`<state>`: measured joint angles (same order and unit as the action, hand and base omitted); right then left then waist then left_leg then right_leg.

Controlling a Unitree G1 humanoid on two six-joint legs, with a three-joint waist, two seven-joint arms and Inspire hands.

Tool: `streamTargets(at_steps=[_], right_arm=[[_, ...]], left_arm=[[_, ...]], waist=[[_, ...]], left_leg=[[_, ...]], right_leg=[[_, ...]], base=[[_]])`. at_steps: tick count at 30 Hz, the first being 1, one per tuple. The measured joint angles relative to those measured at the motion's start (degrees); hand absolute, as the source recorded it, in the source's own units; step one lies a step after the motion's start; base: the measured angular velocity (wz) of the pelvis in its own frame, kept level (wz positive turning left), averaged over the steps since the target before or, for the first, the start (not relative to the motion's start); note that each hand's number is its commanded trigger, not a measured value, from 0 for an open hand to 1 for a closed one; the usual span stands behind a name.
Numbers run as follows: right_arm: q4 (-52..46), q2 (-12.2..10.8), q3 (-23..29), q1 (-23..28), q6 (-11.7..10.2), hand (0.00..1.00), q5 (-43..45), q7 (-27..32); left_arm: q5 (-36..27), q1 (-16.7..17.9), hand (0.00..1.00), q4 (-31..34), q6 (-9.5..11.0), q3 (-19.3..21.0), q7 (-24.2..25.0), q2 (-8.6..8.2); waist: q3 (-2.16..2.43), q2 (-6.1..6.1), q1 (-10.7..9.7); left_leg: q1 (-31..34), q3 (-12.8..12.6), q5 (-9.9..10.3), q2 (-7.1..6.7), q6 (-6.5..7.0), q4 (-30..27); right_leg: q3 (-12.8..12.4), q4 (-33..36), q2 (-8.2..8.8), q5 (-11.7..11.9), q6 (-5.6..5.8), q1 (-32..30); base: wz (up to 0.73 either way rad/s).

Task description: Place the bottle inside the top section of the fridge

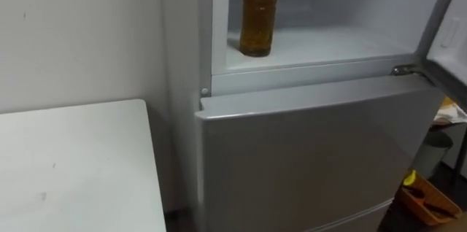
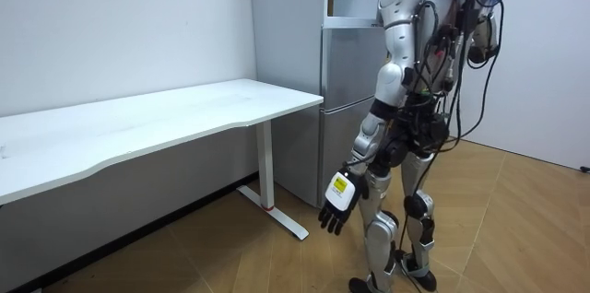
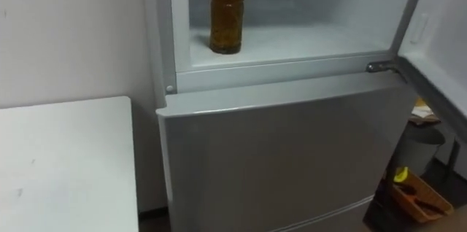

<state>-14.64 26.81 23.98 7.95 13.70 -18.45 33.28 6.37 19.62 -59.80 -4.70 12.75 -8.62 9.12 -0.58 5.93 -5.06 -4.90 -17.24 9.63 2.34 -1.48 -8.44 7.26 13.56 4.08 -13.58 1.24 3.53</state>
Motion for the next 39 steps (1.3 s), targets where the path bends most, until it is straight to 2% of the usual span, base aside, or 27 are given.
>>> streamTargets(at_steps=[1, 8, 10, 11, 13, 22, 29, 34, 35, 39], right_arm=[[-0.48, 0.0, -0.26, 0.01, -1.76, 0.0, 1.17, -0.29], [-2.9, -1.88, -2.67, 0.09, -6.66, 0.0, 5.45, -2.08], [-3.16, -2.45, -2.93, -0.21, -8.73, 0.0, 5.48, -2.6], [-3.78, -2.45, -3.08, -0.2, -8.92, 0.0, 5.52, -3.2], [-4.5, -2.45, -3.76, -0.2, -8.93, 0.0, 5.54, -4.13], [-6.36, -2.45, -4.6, -0.3, -11.24, 0.0, 5.55, -6.02], [-6.4, -2.45, -4.67, -0.45, -11.25, 0.0, 5.62, -7.05], [-6.41, -2.45, -5.33, -3.93, -11.28, 0.0, 7.09, -8.86], [-6.7, -2.45, -5.48, -4.34, -11.32, 0.0, 7.06, -9.1], [-7.9, -2.83, -8.75, -5.0, -11.35, 0.0, 7.0, -9.75]], left_arm=[[0.03, -0.13, 0.0, -0.03, 0.01, -0.07, -0.06, 0.0], [0.01, -0.13, 0.0, 0.04, 0.01, -2.62, 0.08, 0.22], [0.13, -0.09, 0.0, 0.0, 0.01, -3.35, 0.12, 0.37], [0.29, -0.07, 0.0, -0.03, -0.01, -3.41, 0.13, 0.37], [0.55, -0.07, 0.0, -0.04, -0.03, -3.41, 0.13, 0.38], [0.58, -0.07, 0.0, 0.01, -0.05, -3.42, 0.15, 0.39], [0.57, -0.07, 0.0, -0.46, -0.1, -3.48, 0.3, 0.47], [0.83, -0.14, 0.0, -0.97, -0.07, -5.01, 0.35, 0.4], [1.34, -0.37, 0.0, -0.99, -0.07, -5.05, 0.34, 0.4], [1.78, -0.77, 0.0, -1.54, -0.08, -5.06, 0.13, 0.41]], waist=[[-0.12, -0.22, 0.51], [0.03, -0.99, 2.41], [0.1, -1.14, 2.67], [0.31, -1.49, 2.79], [0.38, -1.49, 2.99], [0.39, -1.45, 3.38], [0.25, -1.39, 3.38], [0.29, -1.31, 3.47], [0.58, -1.68, 3.69], [0.6, -1.33, 4.36]], left_leg=[[-0.32, 0.06, 0.0, 0.01, 0.0, 0.0], [-0.29, 0.19, 0.11, 0.13, -0.09, -0.08], [0.06, 0.27, 0.11, 0.13, -0.09, -0.08], [0.19, 0.27, 0.11, 0.13, -0.09, -0.08], [0.21, 0.27, 0.11, 0.14, -0.09, -0.08], [0.29, 0.92, 0.14, 0.23, -0.06, -0.07], [0.41, 1.7, 0.26, 0.23, 0.04, -0.18], [0.34, 1.64, 0.25, 0.22, 0.04, -0.22], [0.27, 1.62, 0.25, 0.22, 0.04, -0.22], [0.23, 1.64, 0.24, 0.23, 0.03, -0.32]], right_leg=[[0.09, -0.08, 0.0, 0.01, -0.01, 0.38], [0.37, -2.45, -0.25, 0.81, 0.13, 1.51], [0.66, -2.93, -0.3, 1.34, 0.18, 1.69], [0.7, -2.94, -0.29, 1.44, 0.19, 1.58], [0.74, -2.94, -0.29, 1.46, 0.18, 1.57], [1.58, -2.91, -0.28, 1.59, 0.14, 2.11], [2.33, -2.89, -0.28, 1.74, 0.16, 2.33], [2.3, -2.89, -0.29, 1.74, 0.16, 2.35], [2.24, -2.89, -0.31, 1.74, 0.16, 2.33], [2.17, -2.84, -0.31, 1.75, 0.15, 2.5]], base=[[0.0], [0.03], [0.04], [0.0], [0.0], [0.03], [0.05], [0.0], [0.0], [0.0]])
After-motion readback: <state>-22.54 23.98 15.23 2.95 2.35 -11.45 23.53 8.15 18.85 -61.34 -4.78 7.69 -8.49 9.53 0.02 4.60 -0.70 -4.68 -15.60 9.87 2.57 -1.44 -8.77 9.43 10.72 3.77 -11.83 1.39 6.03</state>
